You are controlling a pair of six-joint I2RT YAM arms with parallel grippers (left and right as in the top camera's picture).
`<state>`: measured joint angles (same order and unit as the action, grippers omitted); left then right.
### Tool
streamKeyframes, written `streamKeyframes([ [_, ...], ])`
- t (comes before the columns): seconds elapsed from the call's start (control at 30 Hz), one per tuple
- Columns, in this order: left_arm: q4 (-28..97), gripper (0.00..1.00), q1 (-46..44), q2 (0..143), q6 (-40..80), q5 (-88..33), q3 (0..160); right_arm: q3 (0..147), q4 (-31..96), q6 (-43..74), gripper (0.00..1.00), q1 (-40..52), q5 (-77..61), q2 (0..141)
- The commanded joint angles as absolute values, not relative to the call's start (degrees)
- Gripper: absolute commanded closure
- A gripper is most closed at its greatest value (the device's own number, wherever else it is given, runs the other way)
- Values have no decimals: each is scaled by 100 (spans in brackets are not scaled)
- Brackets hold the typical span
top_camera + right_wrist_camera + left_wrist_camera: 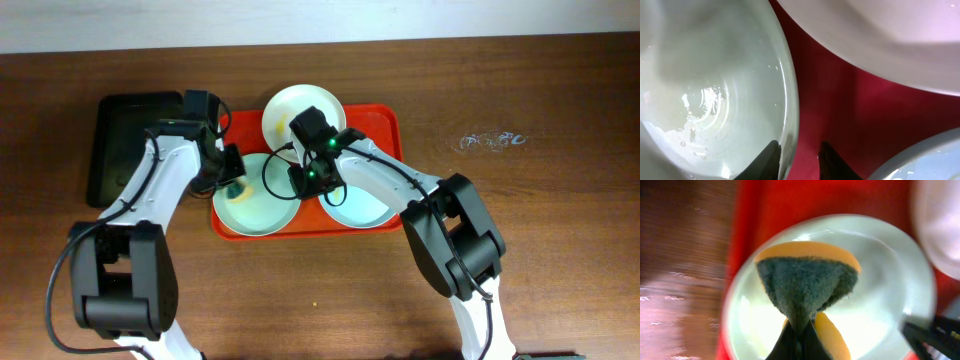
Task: Clean dirty plates on tray and stack at the side
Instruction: 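Grasp the sponge with the left gripper and scrub the light green plate, then carry the light green plate with the right gripper to the table's right side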
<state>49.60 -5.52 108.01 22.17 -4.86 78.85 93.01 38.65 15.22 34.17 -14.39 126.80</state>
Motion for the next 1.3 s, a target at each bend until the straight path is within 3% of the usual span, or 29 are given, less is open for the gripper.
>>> streamKeyframes([
  [0.0,4346,100,-882,10951,2265,-1374,7332,9301,3857,1527,72,3411,-1363,12803],
  [0.17,4281,100,-958,10993,2224,86,7166,9301,3861,1525,72,3411,-1363,12803],
  [0.37,5621,100,-921,10873,2591,2521,7688,9301,3876,1527,76,3411,-1363,12803],
  [0.47,5902,100,-921,10294,2783,2379,8025,9306,3931,1525,94,3411,-1365,12776],
  [0.63,6034,100,-550,8604,2781,1754,8027,10033,4652,1330,96,3474,-1103,12342],
  [0.83,6423,100,875,7706,2779,1024,8025,12178,6735,1328,96,4593,3854,12151],
  [1.0,6613,100,1441,7690,2779,766,7975,12571,6707,-189,96,5577,7135,12151],
  [1.27,6611,100,1441,7690,2781,764,7975,12569,6364,-965,96,5994,8619,12154],
])
